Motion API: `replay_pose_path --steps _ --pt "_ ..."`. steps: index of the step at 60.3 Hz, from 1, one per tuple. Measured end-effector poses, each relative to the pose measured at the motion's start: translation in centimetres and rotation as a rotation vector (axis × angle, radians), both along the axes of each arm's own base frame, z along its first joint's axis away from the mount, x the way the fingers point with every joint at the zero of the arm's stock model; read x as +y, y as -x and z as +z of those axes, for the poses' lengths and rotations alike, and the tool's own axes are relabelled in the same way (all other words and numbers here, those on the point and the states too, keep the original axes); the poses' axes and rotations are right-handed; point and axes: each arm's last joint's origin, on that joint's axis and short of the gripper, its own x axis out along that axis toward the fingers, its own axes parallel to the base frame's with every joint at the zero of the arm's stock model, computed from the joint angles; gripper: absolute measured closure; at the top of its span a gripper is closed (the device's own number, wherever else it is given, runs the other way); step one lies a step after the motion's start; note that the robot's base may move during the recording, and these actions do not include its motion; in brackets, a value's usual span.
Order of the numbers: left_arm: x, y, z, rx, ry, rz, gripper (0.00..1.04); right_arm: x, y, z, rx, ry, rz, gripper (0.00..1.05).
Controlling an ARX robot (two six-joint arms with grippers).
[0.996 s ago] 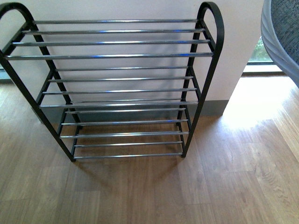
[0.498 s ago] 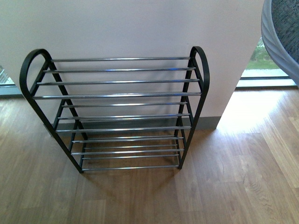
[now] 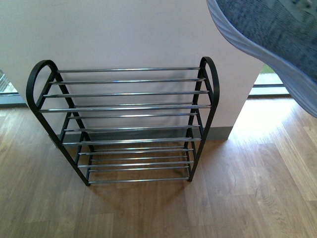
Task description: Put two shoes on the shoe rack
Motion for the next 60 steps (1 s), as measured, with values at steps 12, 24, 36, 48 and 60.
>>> replay_pose_path --steps 12,24,36,48,60 --pt "0.0 0.0 0.0 0.000 0.000 -0.001 1.03 3.6 -5.2 0.7 0.057 -0.030 -0.001 1.03" --pt "0.0 0.0 0.0 0.000 0.000 -0.001 1.03 8.8 -11.1 -1.1 0.217 -0.086 -0.053 1.03" --pt "0.0 0.0 0.0 0.000 0.000 -0.001 1.03 11.9 -15.2 -3.3 0.314 -0.117 -0.145 1.03" --pt "0.0 0.0 0.0 0.000 0.000 -0.001 1.03 13.2 -19.1 -5.5 0.372 -0.125 -0.256 1.03" --pt "0.0 0.0 0.0 0.000 0.000 -0.001 1.03 13.0 -22.7 -9.0 0.451 -0.096 -0.362 1.03"
